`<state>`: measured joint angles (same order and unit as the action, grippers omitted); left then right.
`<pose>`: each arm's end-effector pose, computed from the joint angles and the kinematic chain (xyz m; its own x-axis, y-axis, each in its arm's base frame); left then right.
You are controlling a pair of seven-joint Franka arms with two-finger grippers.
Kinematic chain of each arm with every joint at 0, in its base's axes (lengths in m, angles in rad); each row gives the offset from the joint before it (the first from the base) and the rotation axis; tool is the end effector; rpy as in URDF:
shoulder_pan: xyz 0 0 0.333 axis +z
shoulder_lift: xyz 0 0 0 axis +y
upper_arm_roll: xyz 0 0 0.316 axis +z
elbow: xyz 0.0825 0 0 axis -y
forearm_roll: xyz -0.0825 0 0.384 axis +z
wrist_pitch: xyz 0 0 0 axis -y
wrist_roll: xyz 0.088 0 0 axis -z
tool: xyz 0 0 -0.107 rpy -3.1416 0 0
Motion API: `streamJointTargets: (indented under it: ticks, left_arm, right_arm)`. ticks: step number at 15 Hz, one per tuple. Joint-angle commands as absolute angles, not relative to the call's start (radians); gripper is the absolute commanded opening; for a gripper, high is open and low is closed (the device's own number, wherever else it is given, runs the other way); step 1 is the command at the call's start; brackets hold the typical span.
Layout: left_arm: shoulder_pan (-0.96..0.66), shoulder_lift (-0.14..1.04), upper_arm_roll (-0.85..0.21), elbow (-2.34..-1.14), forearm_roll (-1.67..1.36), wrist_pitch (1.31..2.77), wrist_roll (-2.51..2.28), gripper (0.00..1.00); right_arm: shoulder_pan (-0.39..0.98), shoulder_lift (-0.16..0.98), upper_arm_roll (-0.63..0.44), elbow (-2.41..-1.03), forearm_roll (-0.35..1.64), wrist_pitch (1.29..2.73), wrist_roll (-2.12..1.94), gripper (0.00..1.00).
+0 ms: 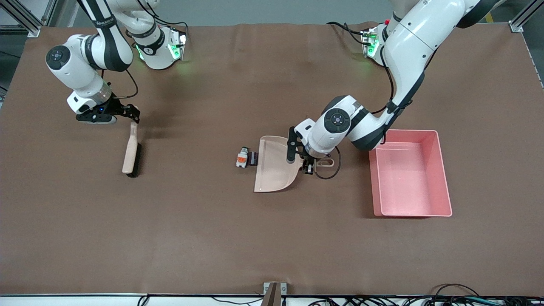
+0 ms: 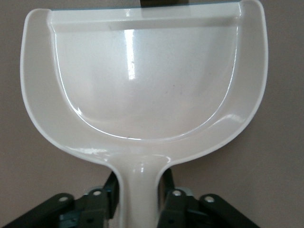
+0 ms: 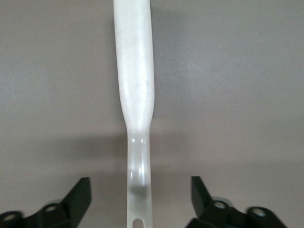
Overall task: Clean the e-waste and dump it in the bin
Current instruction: 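Reach the right gripper down and grasp the white brush handle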
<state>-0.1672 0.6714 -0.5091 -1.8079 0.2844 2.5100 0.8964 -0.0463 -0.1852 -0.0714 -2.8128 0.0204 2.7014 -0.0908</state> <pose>0.5337 -0.3942 0.2215 -0.1108 -0.9783 0.1753 -0.9937 0.1058 -0.0379 0.3766 -0.0439 0.2646 0.9962 -0.0448 0.0747 -0.0437 -0.9989 -0.0164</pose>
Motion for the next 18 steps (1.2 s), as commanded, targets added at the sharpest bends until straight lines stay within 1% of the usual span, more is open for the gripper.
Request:
streamJointTargets:
  ticks: [1,3,6,8,10,12,13,14,18]
  left_arm:
    - [-0.164,0.69,-0.514,-1.795,0.301,2.519,0.902,0.31]
    - [-0.166,0.69,-0.514,-1.795,0.301,2.519,0.897,0.23]
    - [-0.163,0.686,-0.514,-1.796,0.301,2.514,0.893,0.21]
    - [-0.163,0.686,-0.514,-1.795,0.299,2.514,0.891,0.19]
    - [-0.167,0.683,-0.512,-1.795,0.301,2.513,0.888,0.15]
    - [-0.169,0.678,-0.511,-1.783,0.299,2.504,0.888,0.14]
    - [-0.164,0.678,-0.511,-1.782,0.301,2.503,0.888,0.13]
    - [-0.164,0.678,-0.511,-1.781,0.299,2.497,0.89,0.12]
    - [-0.175,0.677,-0.511,-1.715,0.301,2.349,0.882,0.09]
  right_arm:
    - [-0.026,-0.154,-0.069,-2.849,0.034,2.789,-0.091,0.73]
    - [-0.025,-0.129,-0.069,-2.849,0.034,2.813,-0.091,0.72]
    - [-0.025,-0.109,-0.069,-2.85,0.034,2.833,-0.094,0.72]
    - [-0.023,-0.106,-0.069,-2.85,0.034,2.833,-0.094,0.69]
    - [-0.023,-0.094,-0.067,-2.852,0.034,2.853,-0.094,0.62]
    - [-0.023,-0.083,-0.068,-2.852,0.034,2.861,-0.094,0.51]
    - [-0.023,-0.08,-0.067,-2.852,0.034,2.862,-0.094,0.48]
    - [-0.023,-0.072,-0.069,-2.852,0.034,2.868,-0.094,0.47]
    - [-0.023,-0.058,-0.067,-2.85,0.034,2.878,-0.094,0.29]
